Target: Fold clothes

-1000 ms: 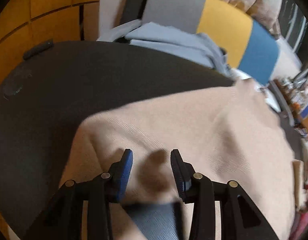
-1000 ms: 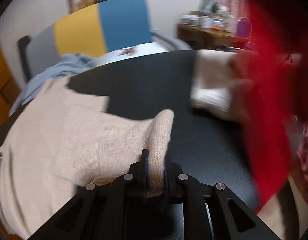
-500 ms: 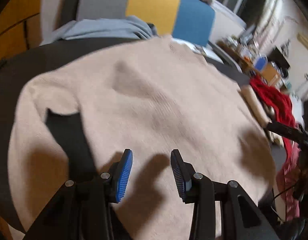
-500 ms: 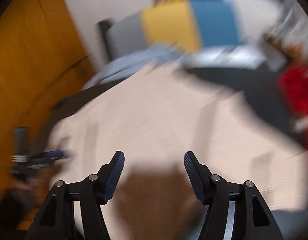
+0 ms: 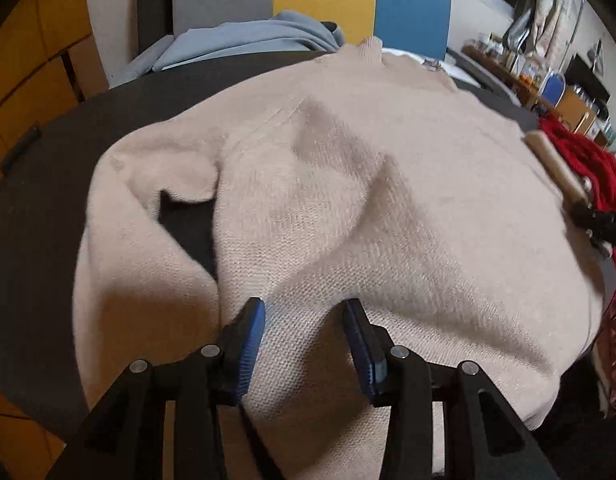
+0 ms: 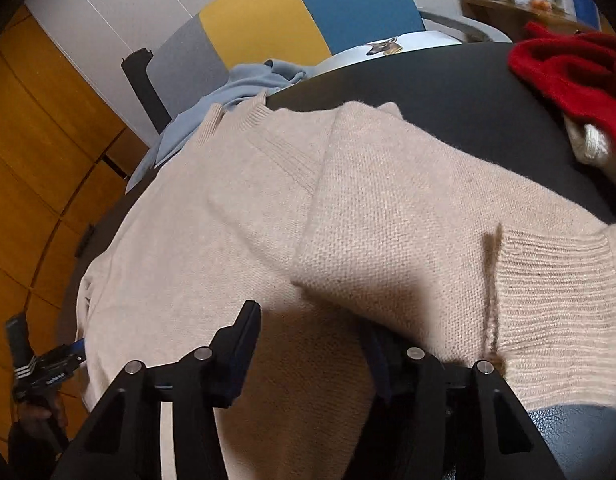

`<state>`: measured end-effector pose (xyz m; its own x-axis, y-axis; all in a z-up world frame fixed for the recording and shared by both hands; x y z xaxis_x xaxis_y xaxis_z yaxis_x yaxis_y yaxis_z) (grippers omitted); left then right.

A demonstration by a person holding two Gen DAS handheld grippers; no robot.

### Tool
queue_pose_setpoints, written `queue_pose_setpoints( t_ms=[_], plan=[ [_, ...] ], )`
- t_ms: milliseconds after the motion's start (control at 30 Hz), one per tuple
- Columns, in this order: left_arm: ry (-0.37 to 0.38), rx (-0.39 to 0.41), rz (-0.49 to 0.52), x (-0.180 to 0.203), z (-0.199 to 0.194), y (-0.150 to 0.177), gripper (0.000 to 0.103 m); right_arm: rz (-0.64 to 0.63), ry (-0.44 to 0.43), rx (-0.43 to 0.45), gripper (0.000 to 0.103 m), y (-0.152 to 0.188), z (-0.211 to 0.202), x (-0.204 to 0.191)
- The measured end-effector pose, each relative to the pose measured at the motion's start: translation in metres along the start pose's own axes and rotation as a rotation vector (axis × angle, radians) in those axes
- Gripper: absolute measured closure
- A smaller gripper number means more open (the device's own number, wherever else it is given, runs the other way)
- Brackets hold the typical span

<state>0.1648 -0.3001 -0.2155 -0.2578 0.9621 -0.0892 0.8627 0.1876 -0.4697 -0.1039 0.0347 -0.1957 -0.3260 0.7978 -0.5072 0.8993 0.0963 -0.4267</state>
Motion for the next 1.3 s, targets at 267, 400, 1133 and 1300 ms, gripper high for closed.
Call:
queue_pose_setpoints(
  t_ms=[267,400,1133,1300],
  plan=[
    [0.049,-0.036,-0.056,-0.005,-0.021,0.029,0.061,-0.182,0.197,0.041,0.046,-0.017,0.015,0.003],
    [0.125,0.037,-0.174,-0.019,-0.035,0.025,0.061,-0.215,0.166,0.05,0.038,-0.01,0.016,-0.022],
    [-0.127,-0.002,-0.372,-0.109,-0.053,0.082,0.056,-0.429,0.043,-0.003,0.013,0.03,0.079,-0.143],
    [-0.186,-0.05,-0.297,-0.094,-0.038,0.088,0.048,-0.455,0.037,-0.012,0.003,0.033,0.101,-0.145]
  ],
)
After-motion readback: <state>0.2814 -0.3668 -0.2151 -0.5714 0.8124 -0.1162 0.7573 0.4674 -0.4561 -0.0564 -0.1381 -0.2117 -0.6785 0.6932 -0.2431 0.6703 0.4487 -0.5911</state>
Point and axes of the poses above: each gripper's, at about its wrist camera, not at the fingertips, and z roughly the way its jaws point, x to its right, y to its underside, the point moved 10 cm from there along z, roughly the way its jaws point, and after that the axes turned 12 degrees about z, right-handed, at the moved point
